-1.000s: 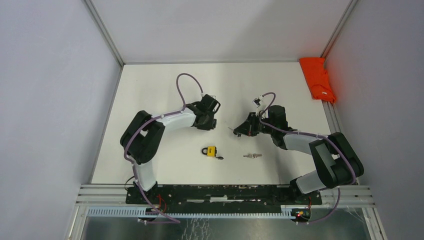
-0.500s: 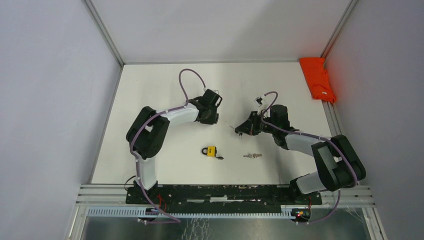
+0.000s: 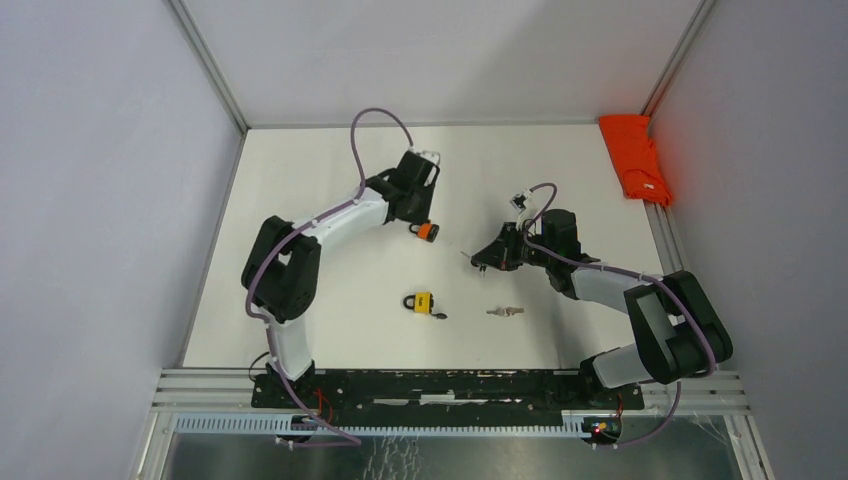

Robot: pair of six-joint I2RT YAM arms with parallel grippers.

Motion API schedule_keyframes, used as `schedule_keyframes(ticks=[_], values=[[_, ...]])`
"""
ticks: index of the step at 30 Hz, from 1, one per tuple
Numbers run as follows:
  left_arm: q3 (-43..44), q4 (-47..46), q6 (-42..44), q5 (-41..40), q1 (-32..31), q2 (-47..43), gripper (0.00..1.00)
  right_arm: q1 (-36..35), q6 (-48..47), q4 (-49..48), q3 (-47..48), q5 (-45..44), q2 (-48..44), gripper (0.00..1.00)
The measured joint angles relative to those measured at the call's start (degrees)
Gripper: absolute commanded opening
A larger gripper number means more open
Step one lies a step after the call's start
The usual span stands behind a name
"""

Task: Unlock with the key

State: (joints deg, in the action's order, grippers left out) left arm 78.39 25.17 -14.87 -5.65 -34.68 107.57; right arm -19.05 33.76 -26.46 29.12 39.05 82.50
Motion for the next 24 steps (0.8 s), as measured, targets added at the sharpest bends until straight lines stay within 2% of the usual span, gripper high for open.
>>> schedule_keyframes(ticks=[3,9,15,20,24], values=[[6.16,0.94,0.04,-1.05,0.87,0.87,0.02,0.0,0.48,-0.17,-0.02,0.11,0.0,0.0],[13.68,0.52,0.04,-3.15,2.16,8.94,0.02,0.04,0.74,-0.44,-0.11,0.52,-0.11,0.0],[13.94,2.23,0.04,-4.17,2.16,16.37,0.02,0.04,0.72,-0.42,-0.13,0.85,-1.11,0.0],[13.31,1.44,0.0,-4.83,2.08,16.2,0.02,0.04,0.74,-0.42,-0.15,0.9,-1.14,0.0],[8.83,-0.31,-0.04,-4.92,2.08,13.51,0.02,0.04,0.74,-0.42,-0.15,0.92,-1.14,0.0]])
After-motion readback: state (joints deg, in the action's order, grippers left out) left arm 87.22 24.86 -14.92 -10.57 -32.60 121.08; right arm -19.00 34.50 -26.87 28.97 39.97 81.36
